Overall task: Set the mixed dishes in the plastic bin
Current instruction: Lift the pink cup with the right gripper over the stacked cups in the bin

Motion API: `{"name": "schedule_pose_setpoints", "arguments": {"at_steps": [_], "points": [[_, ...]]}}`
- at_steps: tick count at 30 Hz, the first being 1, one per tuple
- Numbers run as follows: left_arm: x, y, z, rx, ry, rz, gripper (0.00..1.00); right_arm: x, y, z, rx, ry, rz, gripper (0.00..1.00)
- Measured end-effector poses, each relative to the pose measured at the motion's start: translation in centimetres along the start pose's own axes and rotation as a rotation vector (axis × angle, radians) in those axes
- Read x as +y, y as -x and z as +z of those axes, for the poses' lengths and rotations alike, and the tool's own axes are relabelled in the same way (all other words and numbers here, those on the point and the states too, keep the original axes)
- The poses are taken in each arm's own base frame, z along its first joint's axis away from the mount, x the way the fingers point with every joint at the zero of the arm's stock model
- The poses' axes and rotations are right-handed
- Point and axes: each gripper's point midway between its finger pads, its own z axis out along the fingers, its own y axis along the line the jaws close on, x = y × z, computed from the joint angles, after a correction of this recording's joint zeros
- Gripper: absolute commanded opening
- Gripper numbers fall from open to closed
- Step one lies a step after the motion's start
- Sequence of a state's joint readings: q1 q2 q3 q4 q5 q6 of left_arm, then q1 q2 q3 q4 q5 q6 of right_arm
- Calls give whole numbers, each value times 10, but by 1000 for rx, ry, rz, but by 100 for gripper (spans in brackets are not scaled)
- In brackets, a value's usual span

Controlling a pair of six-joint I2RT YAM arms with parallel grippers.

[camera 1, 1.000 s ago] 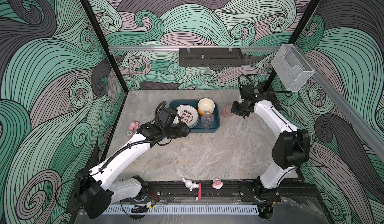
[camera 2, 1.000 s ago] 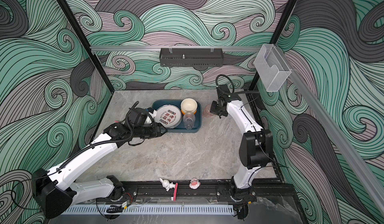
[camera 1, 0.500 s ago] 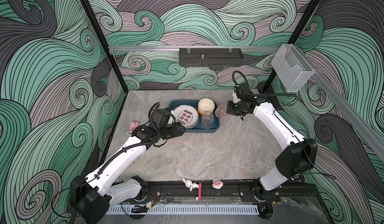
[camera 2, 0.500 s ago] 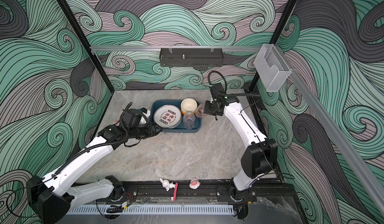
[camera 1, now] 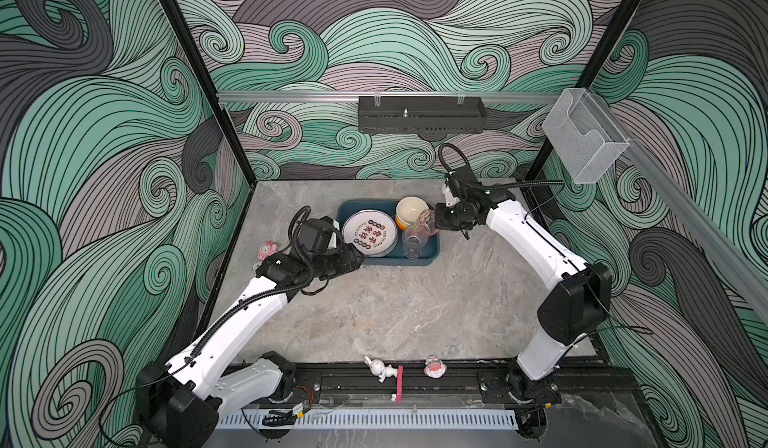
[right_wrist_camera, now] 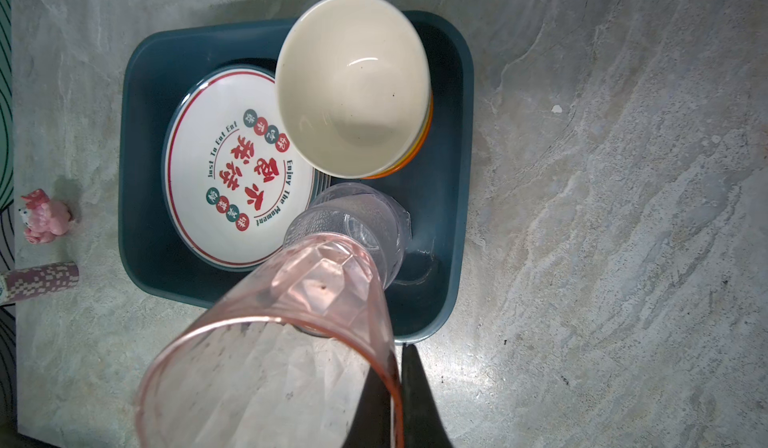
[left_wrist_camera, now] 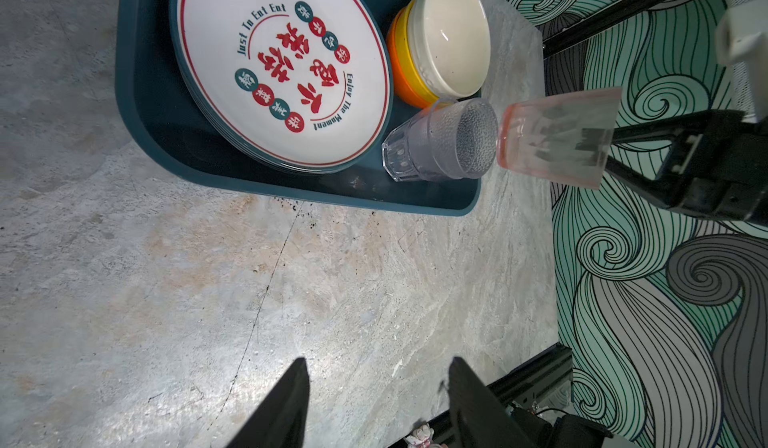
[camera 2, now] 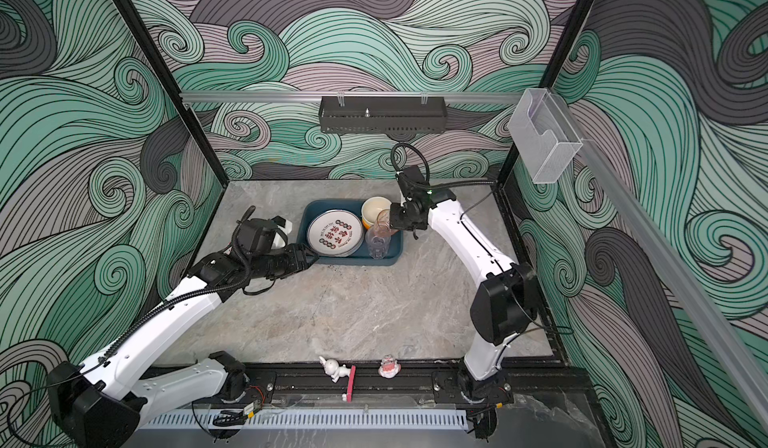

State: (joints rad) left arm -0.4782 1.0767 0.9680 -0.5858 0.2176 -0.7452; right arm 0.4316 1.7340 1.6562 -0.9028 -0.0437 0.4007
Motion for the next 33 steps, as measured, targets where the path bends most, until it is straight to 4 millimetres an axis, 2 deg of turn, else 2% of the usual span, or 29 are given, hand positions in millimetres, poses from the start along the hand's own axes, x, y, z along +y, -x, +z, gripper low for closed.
{"name": "schedule_pose_setpoints", "arguments": {"at_steps": [5,19,33], "points": [[2,-1,-1,1,-6,-10,61,6,5,6,0,-3,-11,0],[3,-3,-2,13,-22,-28,61,6,8,29,31,-36,-21,0],[6,-4,-1,16,-21,-37,61,8,2,35,45,-68,-46,0]]}}
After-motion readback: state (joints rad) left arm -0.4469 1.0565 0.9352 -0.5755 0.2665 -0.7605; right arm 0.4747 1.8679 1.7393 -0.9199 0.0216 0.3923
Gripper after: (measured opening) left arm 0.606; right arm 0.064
